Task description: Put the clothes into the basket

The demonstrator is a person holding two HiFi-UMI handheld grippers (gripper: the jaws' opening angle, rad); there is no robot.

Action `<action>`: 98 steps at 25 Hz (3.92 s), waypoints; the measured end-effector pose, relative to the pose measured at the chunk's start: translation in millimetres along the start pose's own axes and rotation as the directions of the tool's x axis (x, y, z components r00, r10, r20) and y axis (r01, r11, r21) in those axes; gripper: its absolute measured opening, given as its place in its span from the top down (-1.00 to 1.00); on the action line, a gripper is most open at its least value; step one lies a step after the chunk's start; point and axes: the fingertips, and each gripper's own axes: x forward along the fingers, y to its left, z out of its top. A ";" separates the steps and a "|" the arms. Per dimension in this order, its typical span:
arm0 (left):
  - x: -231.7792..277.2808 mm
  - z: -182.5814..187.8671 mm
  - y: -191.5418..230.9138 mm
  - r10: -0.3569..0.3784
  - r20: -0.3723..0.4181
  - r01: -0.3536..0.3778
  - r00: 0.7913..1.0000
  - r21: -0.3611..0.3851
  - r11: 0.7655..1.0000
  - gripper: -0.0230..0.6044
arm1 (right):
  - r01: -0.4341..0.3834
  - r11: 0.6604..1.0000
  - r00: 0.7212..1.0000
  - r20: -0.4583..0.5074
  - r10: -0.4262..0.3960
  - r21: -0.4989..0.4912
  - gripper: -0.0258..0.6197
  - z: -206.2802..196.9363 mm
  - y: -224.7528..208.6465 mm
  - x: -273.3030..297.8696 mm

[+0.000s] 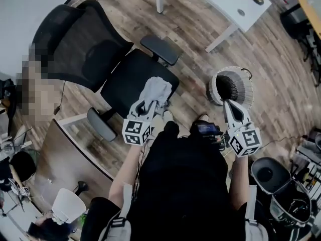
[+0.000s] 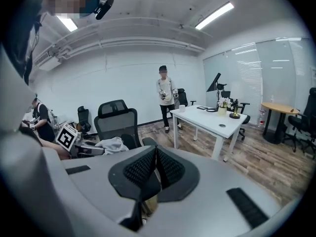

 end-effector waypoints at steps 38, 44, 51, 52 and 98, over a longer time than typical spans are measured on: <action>262.3 66.3 -362.1 -0.113 -0.125 0.132 0.986 0.156 0.979 0.63 | 0.159 0.948 0.987 -0.008 -0.163 0.274 0.87 -85.7 -391.6 -168.5; 299.1 48.9 -404.8 -0.228 -0.220 0.277 0.949 0.226 0.934 0.63 | 0.182 0.926 0.983 -0.034 -0.181 0.332 0.87 -104.2 -403.8 -165.1; 342.2 19.4 -411.2 -0.334 -0.319 0.415 0.887 0.232 0.880 0.63 | 0.270 0.895 0.962 -0.073 -0.262 0.355 0.87 -101.4 -402.6 -162.8; 348.6 14.7 -410.7 -0.344 -0.332 0.431 0.878 0.239 0.870 0.63 | 0.277 0.892 0.960 -0.075 -0.268 0.356 0.87 -100.2 -402.2 -161.8; 706.8 -395.9 -275.2 0.144 -0.722 -0.010 0.677 0.186 0.982 0.61 | 0.123 0.856 0.962 -0.272 0.021 0.502 0.87 -351.3 -507.0 -10.4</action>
